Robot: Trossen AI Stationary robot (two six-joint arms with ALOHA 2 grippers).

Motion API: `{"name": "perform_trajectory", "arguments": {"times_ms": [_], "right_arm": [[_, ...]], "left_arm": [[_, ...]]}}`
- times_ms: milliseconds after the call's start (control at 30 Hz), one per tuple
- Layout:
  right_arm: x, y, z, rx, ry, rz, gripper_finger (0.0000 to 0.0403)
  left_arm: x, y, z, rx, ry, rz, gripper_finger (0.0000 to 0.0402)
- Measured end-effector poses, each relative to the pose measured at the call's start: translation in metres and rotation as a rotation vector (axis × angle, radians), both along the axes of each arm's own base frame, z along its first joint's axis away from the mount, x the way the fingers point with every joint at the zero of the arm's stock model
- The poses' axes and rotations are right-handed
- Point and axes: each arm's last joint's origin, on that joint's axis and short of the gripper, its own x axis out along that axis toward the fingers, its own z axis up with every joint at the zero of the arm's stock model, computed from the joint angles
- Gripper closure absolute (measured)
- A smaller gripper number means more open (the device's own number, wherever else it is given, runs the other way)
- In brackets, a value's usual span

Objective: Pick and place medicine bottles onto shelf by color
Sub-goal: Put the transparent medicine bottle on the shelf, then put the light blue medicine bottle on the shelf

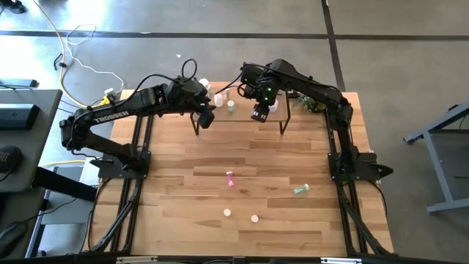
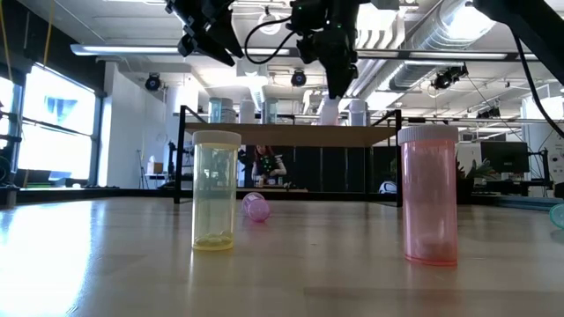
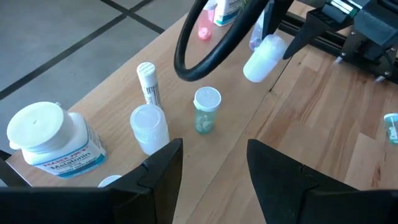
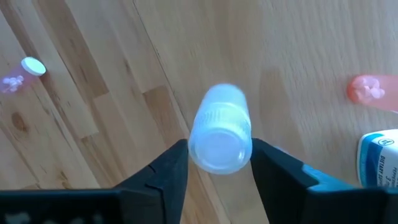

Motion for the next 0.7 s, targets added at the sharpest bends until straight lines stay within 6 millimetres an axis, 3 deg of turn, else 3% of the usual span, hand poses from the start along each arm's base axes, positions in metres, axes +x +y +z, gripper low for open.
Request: {"name": "perform_trajectory", "arguments": {"times_ms": [433,700], "right_arm": [[0.001,-0.002,0.001,-0.053,-0.002,-0.019,0.0236],[-0.002,-0.002,0.02,-0.091,-0.05,-0.035,0.0235]], "left_arm": [[0.0,0.0,0.0,0.0,0.0,0.0,0.0234],[-0.002,-0.002,-0.003,-0.029,0.035,0.001,0.0234]]}}
